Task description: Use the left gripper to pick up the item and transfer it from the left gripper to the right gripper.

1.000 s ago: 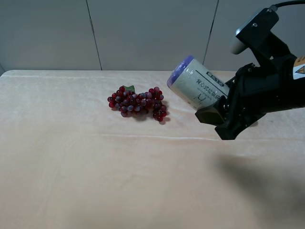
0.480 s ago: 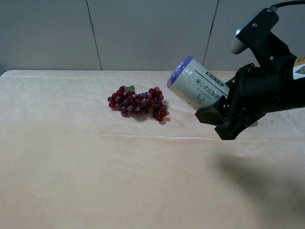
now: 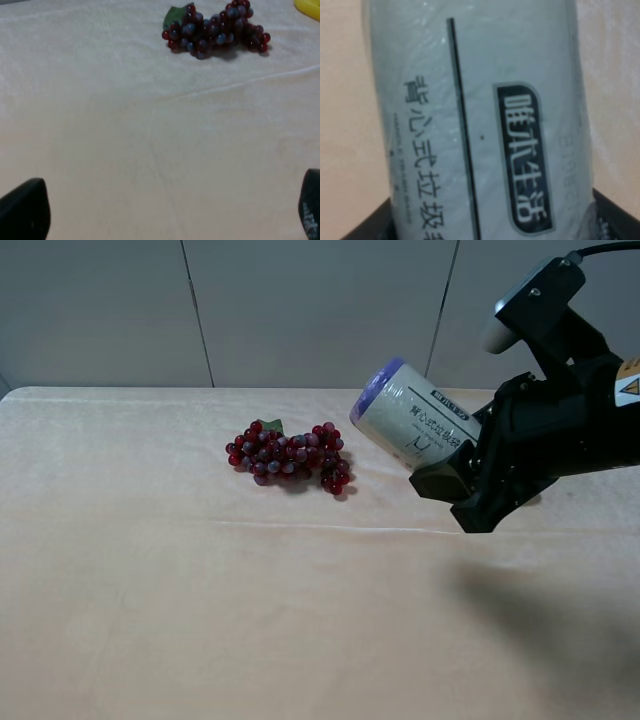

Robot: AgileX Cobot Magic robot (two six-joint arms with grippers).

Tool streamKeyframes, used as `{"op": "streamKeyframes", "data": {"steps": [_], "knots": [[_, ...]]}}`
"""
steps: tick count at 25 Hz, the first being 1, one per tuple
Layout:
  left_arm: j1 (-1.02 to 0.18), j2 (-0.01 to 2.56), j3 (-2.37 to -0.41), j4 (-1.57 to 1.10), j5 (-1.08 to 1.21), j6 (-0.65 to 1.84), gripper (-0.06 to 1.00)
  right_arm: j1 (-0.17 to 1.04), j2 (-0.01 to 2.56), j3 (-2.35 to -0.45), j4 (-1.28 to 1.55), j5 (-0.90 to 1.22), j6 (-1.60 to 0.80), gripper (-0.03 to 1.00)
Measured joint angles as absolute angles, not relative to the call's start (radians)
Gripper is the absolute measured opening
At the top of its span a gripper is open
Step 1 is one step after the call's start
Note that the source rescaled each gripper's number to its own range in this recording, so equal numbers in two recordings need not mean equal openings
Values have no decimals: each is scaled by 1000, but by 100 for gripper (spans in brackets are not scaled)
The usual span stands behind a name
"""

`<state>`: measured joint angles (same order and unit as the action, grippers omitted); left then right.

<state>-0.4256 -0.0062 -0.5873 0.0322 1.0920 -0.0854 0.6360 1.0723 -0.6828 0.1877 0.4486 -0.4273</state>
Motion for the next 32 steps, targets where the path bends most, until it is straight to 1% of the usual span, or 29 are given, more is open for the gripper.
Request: {"op": "streamKeyframes", "data": {"steps": [4, 14, 16, 19, 25, 27, 29, 32], "knots": [[-426, -6, -503, 28, 1067, -80, 100, 636, 1072, -683, 189, 449, -427, 1], [-425, -6, -498, 65, 1062, -80, 100, 636, 1072, -683, 189, 450, -397, 1], [-399, -6, -498, 65, 1062, -80, 100, 636, 1072, -683, 189, 451, -374, 1], [-297, -6, -497, 65, 1062, -79, 100, 636, 1072, -683, 189, 468, -331, 1], [20, -6, -497, 66, 1062, -79, 100, 636, 1072, -683, 154, 512, -236, 1], [92, -6, -497, 66, 1062, -79, 100, 636, 1072, -683, 130, 518, -191, 1], [134, -6, -497, 66, 1062, -79, 100, 636, 1076, -683, 99, 518, -147, 0], [144, -6, -497, 68, 1062, -79, 100, 636, 1110, -683, 66, 521, -109, 0]]}}
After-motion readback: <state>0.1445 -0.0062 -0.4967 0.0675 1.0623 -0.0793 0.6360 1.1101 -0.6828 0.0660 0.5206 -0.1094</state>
